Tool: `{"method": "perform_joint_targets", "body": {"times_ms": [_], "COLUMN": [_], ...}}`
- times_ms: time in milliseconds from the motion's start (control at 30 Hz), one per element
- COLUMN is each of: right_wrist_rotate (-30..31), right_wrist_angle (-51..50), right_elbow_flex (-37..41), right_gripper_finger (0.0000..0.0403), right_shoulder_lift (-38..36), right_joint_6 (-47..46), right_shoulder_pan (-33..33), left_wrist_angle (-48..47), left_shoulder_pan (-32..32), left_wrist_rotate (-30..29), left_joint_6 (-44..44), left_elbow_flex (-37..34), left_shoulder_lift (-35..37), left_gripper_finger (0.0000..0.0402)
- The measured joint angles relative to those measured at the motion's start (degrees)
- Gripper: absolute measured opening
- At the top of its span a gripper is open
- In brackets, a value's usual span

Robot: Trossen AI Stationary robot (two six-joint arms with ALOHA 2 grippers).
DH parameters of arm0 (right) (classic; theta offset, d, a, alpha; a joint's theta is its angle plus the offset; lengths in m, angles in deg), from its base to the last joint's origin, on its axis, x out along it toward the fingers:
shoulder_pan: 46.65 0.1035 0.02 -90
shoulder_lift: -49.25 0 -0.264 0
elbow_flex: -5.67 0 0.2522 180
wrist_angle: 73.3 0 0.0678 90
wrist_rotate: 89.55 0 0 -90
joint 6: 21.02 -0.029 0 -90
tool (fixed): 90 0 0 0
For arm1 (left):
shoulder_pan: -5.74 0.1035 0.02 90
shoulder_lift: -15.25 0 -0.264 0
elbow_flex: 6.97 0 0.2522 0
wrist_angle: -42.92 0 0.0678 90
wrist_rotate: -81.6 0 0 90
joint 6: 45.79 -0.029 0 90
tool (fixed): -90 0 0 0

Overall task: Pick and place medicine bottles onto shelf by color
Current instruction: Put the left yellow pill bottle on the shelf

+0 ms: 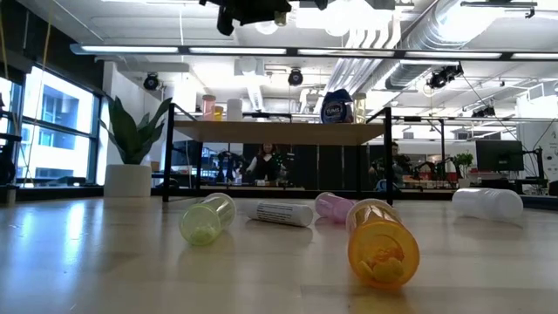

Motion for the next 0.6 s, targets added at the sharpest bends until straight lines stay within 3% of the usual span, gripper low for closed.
{"method": "perform_joint_targets", "body": {"times_ms": [400,600], "right_wrist_rotate": [-0.07,-0.12], "right_wrist_angle": [2.33,1.76], "right_elbow_flex": [-0.04,-0.04], "right_gripper_finger": [0.0193,0.0152], "right_shoulder_lift": [1.31,1.38], "right_joint_6": [0.00,0.01], "right_shoulder_pan": [-0.59,-0.59], "left_wrist_angle": [2.18,1.92], "left_shoulder_pan": [0.61,0.61], "left_wrist_rotate": [0.00,-0.40], "left_joint_6": [-2.89,-3.28], "left_elbow_flex": [0.00,0.00], "left_shoulder_lift": [-0.24,-0.24], "left_gripper_finger": [0.0095,0.0095]}}
